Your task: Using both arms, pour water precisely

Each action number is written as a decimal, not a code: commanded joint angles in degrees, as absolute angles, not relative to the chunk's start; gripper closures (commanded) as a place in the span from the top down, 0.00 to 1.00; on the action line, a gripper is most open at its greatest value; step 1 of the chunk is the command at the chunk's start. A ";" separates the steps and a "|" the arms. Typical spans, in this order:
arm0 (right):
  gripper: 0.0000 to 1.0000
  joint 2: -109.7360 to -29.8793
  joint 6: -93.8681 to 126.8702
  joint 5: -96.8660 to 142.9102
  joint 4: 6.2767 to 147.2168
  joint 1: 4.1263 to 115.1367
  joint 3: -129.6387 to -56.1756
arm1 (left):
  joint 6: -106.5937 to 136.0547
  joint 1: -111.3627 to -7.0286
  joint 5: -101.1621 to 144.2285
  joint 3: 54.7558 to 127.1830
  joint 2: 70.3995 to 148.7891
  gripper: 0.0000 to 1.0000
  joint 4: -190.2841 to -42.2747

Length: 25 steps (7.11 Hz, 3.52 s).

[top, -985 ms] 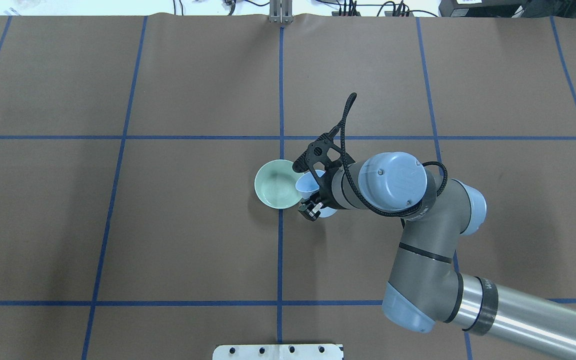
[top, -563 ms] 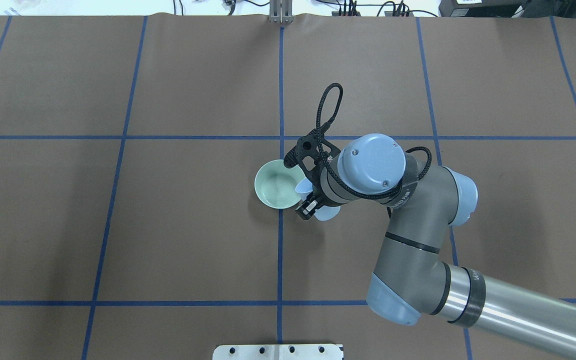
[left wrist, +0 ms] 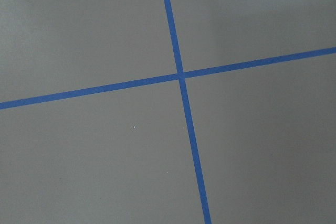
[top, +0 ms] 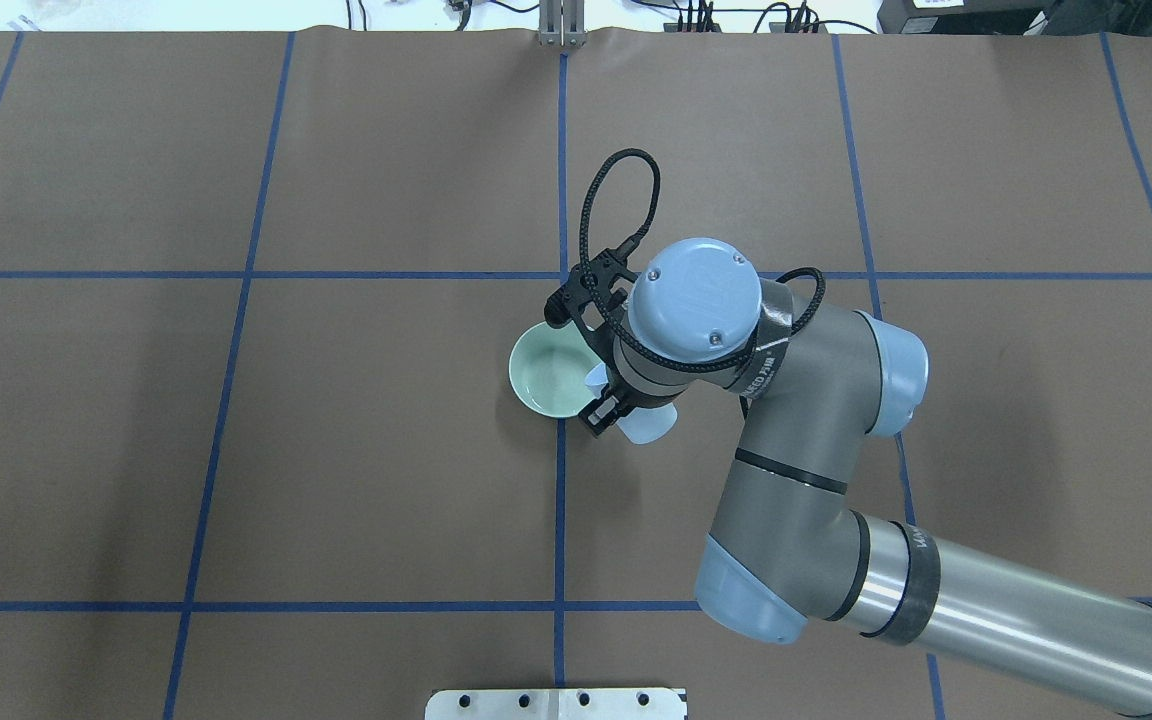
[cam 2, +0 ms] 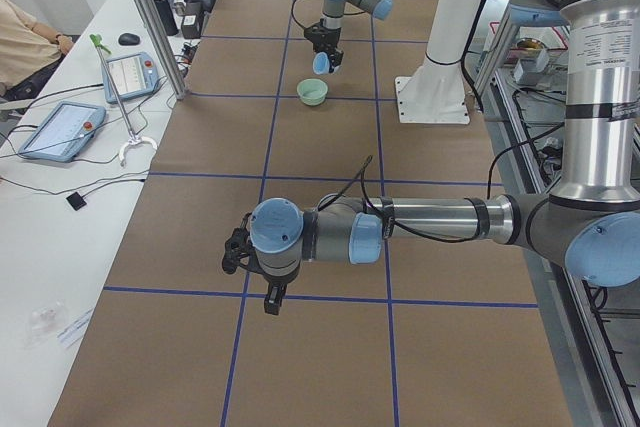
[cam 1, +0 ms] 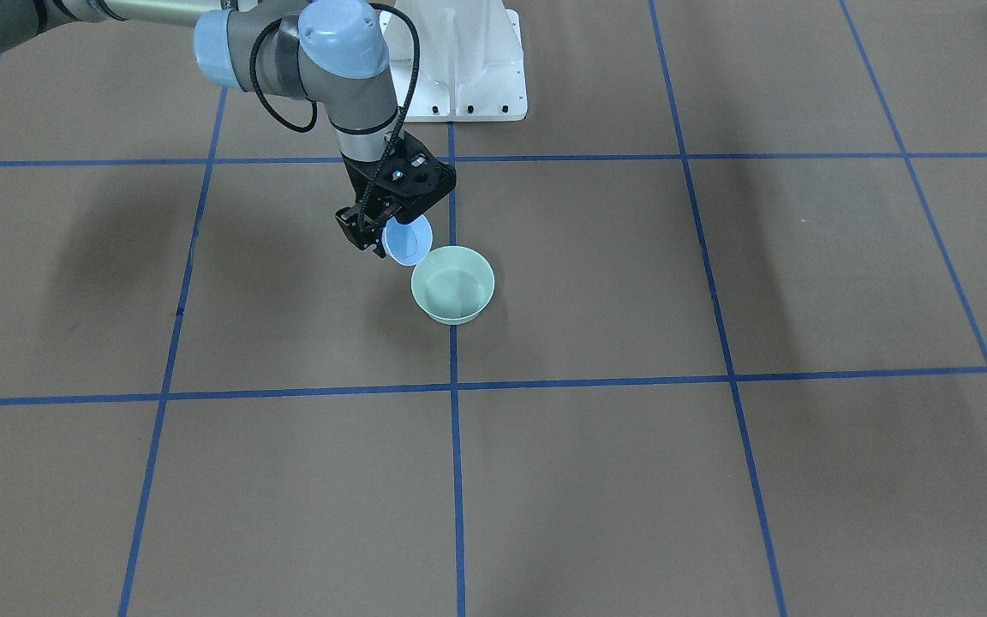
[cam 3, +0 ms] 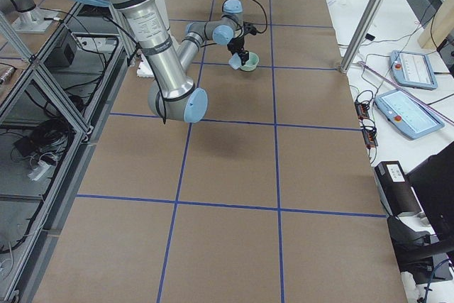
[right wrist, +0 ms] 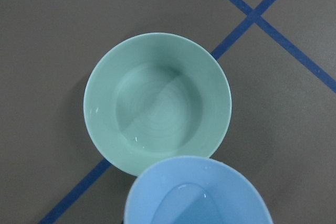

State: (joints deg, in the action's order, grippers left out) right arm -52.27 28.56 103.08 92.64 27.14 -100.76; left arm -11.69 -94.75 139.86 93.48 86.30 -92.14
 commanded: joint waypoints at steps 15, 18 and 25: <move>0.00 -27.35 28.21 104.33 128.03 27.60 -82.72 | -11.69 -94.83 139.83 93.34 85.78 1.00 -91.85; 0.00 -22.42 28.12 104.15 132.01 27.60 -76.13 | -11.69 -94.83 139.83 93.34 85.78 1.00 -91.85; 0.00 -15.47 28.12 103.62 138.16 27.42 -67.32 | -11.78 -94.83 139.92 93.34 85.78 1.00 -91.85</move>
